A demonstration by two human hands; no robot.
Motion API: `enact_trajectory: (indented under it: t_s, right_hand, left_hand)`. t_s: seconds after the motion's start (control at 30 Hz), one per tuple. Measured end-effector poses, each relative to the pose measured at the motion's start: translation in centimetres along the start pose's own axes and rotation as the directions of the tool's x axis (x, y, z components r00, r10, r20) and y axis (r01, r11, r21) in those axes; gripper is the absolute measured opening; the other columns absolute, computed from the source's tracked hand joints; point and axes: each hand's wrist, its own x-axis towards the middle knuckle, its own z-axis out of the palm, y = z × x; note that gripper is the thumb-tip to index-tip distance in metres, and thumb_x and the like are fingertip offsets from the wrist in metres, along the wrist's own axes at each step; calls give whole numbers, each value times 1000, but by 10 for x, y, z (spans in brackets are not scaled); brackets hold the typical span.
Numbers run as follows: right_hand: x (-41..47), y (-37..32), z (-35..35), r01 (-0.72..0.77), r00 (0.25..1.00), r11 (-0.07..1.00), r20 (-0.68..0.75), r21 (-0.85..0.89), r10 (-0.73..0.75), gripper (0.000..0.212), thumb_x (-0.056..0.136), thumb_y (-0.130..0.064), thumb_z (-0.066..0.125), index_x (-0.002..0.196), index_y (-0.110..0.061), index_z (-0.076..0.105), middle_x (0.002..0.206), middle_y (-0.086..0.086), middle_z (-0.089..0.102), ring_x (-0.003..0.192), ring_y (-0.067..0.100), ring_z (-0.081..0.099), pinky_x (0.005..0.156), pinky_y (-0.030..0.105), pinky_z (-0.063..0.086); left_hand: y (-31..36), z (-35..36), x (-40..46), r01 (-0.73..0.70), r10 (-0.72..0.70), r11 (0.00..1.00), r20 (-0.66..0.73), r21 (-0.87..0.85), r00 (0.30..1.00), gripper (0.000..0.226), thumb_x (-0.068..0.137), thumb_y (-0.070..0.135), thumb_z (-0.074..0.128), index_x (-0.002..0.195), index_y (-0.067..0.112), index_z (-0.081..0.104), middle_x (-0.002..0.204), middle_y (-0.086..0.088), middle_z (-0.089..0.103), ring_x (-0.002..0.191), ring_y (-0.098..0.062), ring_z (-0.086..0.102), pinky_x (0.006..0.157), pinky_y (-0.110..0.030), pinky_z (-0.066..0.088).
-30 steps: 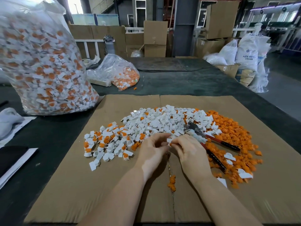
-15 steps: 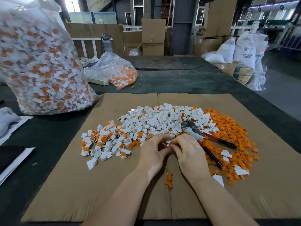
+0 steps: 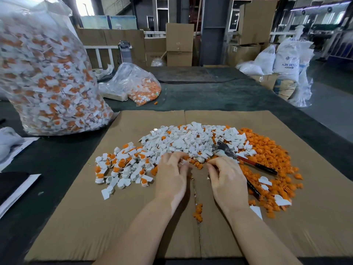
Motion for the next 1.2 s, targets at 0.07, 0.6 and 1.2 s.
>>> enact_trajectory:
  t_s: [0.07,0.6,1.2]
  right_hand:
    - [0,0,0,0,1000,1000,-7,3,0,6,79,-4,71,76,-7,67,75,3,64,76,20,60,73,17,38]
    - [0,2,2,-52,999,995,8,-89,53,7,79,-2,69,74,-6,66,73,6,63,73,26,60,65,40,50]
    - [1,-6,4,-59,968,925,205,-375,145,26,59,-1,85,78,-3,66,77,16,66,65,32,64,55,32,52]
  left_hand:
    - [-5,-12,6,-21,34,992,-101,124,994,21,93,20,55,113,18,62,102,5,40,106,-14,39,90,-22,31]
    - [-34,-61,29,255,-141,791,-240,556,961,29,91,18,51,117,25,59,127,-2,44,123,-23,28,99,-40,23]
    - [-4,7,36,-97,-77,772,244,628,967,55,101,38,31,150,35,6,158,-12,3,145,-33,-4,116,-45,3]
